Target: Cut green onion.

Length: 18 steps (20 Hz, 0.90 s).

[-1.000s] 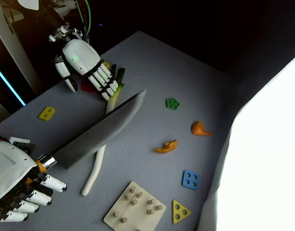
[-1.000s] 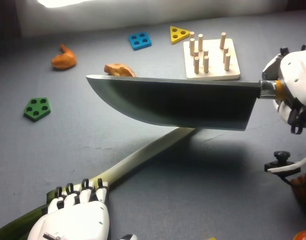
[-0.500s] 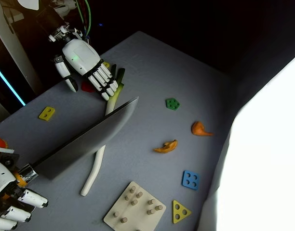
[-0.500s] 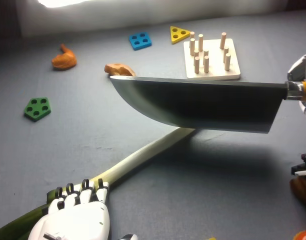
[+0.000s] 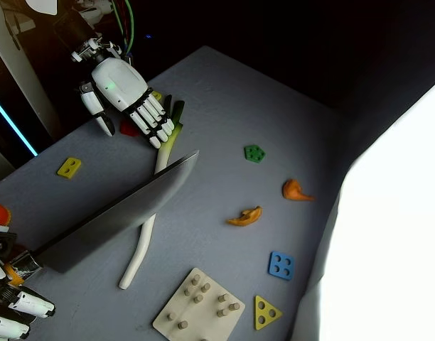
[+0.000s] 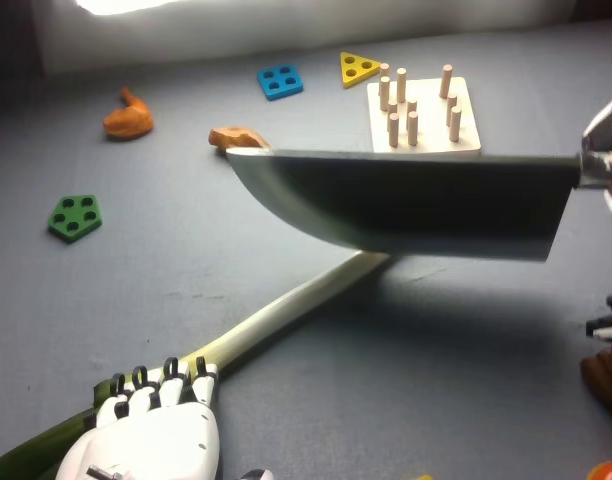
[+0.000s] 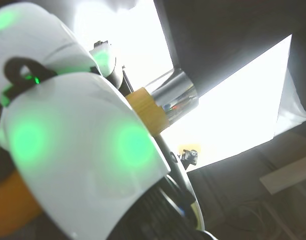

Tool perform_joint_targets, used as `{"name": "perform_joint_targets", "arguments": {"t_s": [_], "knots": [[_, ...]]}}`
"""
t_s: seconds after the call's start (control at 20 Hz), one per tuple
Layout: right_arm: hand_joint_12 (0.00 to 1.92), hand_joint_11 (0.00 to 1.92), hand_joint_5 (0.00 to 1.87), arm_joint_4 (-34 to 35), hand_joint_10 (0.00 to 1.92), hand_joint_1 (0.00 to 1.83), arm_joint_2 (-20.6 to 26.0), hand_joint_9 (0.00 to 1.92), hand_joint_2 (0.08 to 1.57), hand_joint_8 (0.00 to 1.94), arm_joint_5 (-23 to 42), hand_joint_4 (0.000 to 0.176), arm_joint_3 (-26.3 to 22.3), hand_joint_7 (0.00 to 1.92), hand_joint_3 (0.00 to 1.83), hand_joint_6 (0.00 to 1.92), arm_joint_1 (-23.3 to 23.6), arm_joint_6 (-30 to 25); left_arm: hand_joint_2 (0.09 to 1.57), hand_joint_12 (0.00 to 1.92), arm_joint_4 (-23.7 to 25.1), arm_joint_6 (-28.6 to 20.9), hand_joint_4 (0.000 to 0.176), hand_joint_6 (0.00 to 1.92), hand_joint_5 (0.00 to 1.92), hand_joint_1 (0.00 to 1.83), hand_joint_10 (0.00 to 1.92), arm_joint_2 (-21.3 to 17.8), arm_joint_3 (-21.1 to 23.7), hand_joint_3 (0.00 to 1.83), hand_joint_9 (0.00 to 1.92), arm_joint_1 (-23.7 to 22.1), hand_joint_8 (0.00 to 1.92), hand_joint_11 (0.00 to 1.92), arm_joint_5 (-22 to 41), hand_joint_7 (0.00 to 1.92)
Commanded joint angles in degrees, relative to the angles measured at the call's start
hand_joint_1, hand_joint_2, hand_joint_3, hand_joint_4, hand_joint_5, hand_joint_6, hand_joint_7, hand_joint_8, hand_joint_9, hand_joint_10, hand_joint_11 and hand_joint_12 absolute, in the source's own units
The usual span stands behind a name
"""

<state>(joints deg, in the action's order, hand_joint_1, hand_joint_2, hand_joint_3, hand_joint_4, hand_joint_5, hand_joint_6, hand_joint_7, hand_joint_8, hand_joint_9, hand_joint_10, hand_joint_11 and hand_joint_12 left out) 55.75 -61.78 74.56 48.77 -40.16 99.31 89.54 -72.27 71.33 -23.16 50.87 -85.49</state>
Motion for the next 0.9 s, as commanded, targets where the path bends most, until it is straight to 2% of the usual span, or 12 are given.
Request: {"name": "perform_joint_targets", "arguments": {"t_s": [0.0,0.15,0.2,0.35,0.5,0.55,0.6,0.65,0.8,0.85], "knots": [[1.92,1.52,1.17,-3.88,1.92,1.54,1.11,1.49,1.14,1.94,6.65,0.176,0.09,1.40,0.00,1.92,1.25,-0.56,1.36,0.20,1.50,-0.09,0.000,0.00,0.06,0.46,0.00,0.51,-0.29,0.00,0.05,-0.02,0.00,0.00,-1.13,0.06],[1.92,1.54,1.21,-3.89,1.92,1.55,2.92,1.50,1.15,1.94,5.71,0.176,0.09,1.41,0.00,1.92,4.37,-1.57,1.37,0.24,1.59,-0.09,0.000,0.00,0.06,0.43,0.00,0.49,-0.27,0.00,0.04,0.01,0.00,0.00,-1.13,0.06],[1.92,1.54,1.20,-3.89,1.92,1.56,3.41,1.50,1.14,1.94,5.17,0.176,0.10,1.41,0.00,1.92,5.17,-1.68,1.37,0.18,1.63,-0.09,0.000,0.00,0.05,0.42,0.00,0.48,-0.26,0.00,0.03,0.00,0.00,0.00,-1.13,0.04],[1.92,1.54,1.20,-5.80,1.92,1.56,5.06,1.50,1.14,1.94,2.19,0.176,1.14,1.41,0.00,1.92,8.70,-2.82,1.37,0.23,1.76,-0.09,0.000,0.00,0.06,0.44,0.01,0.44,-0.23,0.00,0.04,-0.16,0.01,0.00,-1.14,0.06],[1.92,1.53,1.23,-9.03,1.92,1.55,5.10,1.49,1.14,1.94,-1.01,0.176,4.31,1.41,0.00,1.92,12.25,-3.12,1.36,0.29,2.06,-0.09,0.000,0.00,0.07,0.47,0.01,0.40,-0.20,0.00,0.08,-0.17,0.01,0.00,-1.14,0.11],[1.92,1.52,1.21,-9.07,1.92,1.56,5.09,1.48,1.14,1.94,-3.85,0.176,5.78,1.41,0.00,1.92,13.86,-3.68,1.37,0.20,2.12,-0.09,0.000,0.00,0.05,0.46,0.01,0.38,-0.20,0.00,0.05,-0.17,0.01,0.00,-1.14,0.07],[1.92,1.53,1.21,-9.43,1.92,1.56,5.08,1.49,1.14,1.94,-8.67,0.176,8.16,1.41,0.00,1.92,15.63,-5.07,1.37,0.18,2.24,-0.09,0.000,0.00,0.05,0.47,0.01,0.33,-0.22,0.00,0.05,-0.19,0.00,0.00,-1.14,0.07],[1.92,1.53,1.20,-9.75,1.92,1.57,5.01,1.50,1.14,1.94,-10.75,0.176,9.40,1.43,0.00,1.92,16.53,-5.68,1.39,0.15,2.43,-0.09,0.000,0.00,0.03,0.43,0.00,0.33,-0.27,0.01,0.04,-0.30,0.00,0.00,-1.14,0.03],[1.92,1.54,1.20,-15.27,1.92,1.57,4.15,1.50,1.14,1.94,-16.35,0.176,14.22,1.41,0.00,1.92,18.69,-7.70,1.36,0.32,2.60,-0.09,0.000,0.02,0.10,0.50,0.01,0.34,-0.40,0.00,0.08,-0.78,0.01,0.00,-1.13,0.12],[1.92,1.53,1.21,-17.07,1.92,1.56,3.81,1.50,1.14,1.94,-18.11,0.176,15.79,1.41,0.00,1.92,19.29,-8.94,1.37,0.27,2.73,-0.09,0.000,0.01,0.07,0.44,0.00,0.31,-0.47,0.00,0.07,-1.00,0.00,0.00,-0.98,0.09]]}}
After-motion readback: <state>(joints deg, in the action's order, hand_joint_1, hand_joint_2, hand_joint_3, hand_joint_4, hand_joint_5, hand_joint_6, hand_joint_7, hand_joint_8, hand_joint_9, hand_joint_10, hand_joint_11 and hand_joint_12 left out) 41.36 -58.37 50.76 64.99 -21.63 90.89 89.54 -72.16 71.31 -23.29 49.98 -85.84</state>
